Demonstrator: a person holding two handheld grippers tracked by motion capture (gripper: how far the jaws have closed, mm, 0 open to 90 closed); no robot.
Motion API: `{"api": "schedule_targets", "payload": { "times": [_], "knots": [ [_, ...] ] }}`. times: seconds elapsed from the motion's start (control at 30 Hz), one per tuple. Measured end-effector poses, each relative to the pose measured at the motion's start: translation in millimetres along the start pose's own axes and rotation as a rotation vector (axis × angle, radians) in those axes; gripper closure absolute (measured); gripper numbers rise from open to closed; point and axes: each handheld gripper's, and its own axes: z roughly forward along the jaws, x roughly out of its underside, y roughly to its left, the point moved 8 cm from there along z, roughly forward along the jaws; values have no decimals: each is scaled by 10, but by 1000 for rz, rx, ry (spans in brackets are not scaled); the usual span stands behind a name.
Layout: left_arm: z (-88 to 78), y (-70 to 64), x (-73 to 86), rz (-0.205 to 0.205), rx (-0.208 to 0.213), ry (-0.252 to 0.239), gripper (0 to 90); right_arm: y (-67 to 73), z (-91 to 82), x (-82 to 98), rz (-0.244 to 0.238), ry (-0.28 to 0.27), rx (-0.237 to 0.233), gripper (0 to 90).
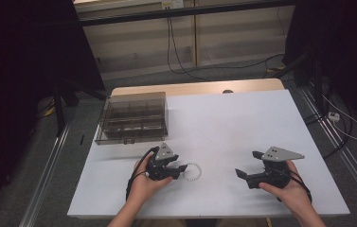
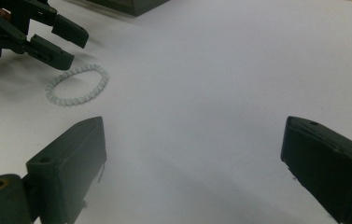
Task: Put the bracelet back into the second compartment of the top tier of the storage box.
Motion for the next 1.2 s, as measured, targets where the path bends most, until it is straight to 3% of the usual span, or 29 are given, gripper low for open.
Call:
{"api": "schedule_targets", "payload": {
  "times": [0.23, 0.5, 0.83, 1.03, 1.2],
  "knots": [
    [40, -13, 35, 0, 15, 30, 579, -23, -9, 5, 1, 0, 3, 64],
    [-29, -21, 74, -17, 36, 66, 772, -33, -15, 11, 2, -1, 2, 63],
    [-40, 4, 103, -58, 60, 72, 799, -39, -26, -4, 0, -10, 7, 64],
    [-29, -11, 81, -58, 42, 111, 815, -23, -11, -7, -8, -5, 4, 64],
    [-27, -15, 80, -68, 41, 111, 843, -15, -9, -12, -16, -6, -1, 64]
  ]
}}
